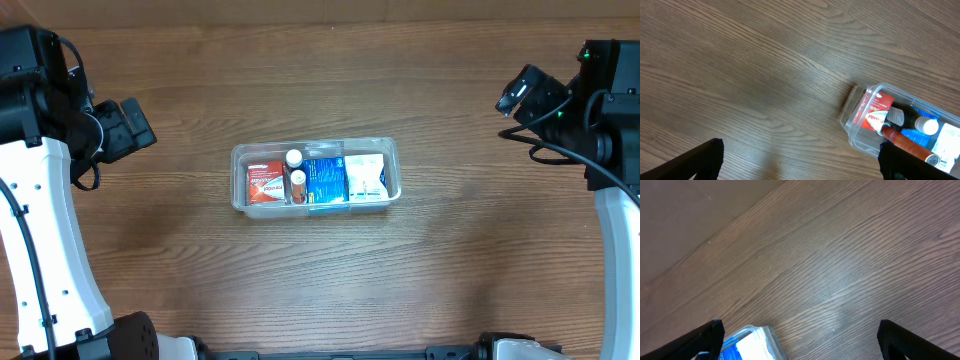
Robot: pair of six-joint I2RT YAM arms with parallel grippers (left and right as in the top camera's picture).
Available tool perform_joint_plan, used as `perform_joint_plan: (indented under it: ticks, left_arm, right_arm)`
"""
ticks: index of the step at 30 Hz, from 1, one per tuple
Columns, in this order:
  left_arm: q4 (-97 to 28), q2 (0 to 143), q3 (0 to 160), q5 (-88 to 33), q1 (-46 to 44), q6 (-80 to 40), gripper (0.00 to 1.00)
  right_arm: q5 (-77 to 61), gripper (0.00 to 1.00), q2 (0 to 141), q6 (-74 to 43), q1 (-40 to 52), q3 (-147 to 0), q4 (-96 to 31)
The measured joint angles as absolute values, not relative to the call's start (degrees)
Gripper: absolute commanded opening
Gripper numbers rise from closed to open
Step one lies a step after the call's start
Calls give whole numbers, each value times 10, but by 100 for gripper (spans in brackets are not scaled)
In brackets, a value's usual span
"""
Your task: Pack container
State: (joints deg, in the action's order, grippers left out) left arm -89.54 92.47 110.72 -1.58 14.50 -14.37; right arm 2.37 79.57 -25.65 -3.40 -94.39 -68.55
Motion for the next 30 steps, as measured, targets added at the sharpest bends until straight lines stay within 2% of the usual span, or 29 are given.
perform_joint_plan:
  ticks: [4,8,15,22,25,30]
  left_arm:
    - [-895,925,1107,-18,145,-147,100]
    - [-895,925,1107,-18,145,-147,100]
    - [-894,925,1107,-19,145,-147,100]
    - [-894,925,1107,-21,145,-147,100]
    - [-893,925,1107,-22,145,-147,100]
    - [-894,925,1107,-22,145,-147,100]
  right_arm:
    - [28,100,796,-254,-34,-944,-755]
    - [48,100,780,-252,-34,-944,-752]
    - [63,100,606,-159,-34,-899,-634]
    - [62,100,418,-115,-34,-643,-512]
    - [54,100,328,-111,-34,-513,-489]
    - [47,100,187,-108,-34,-384,-485]
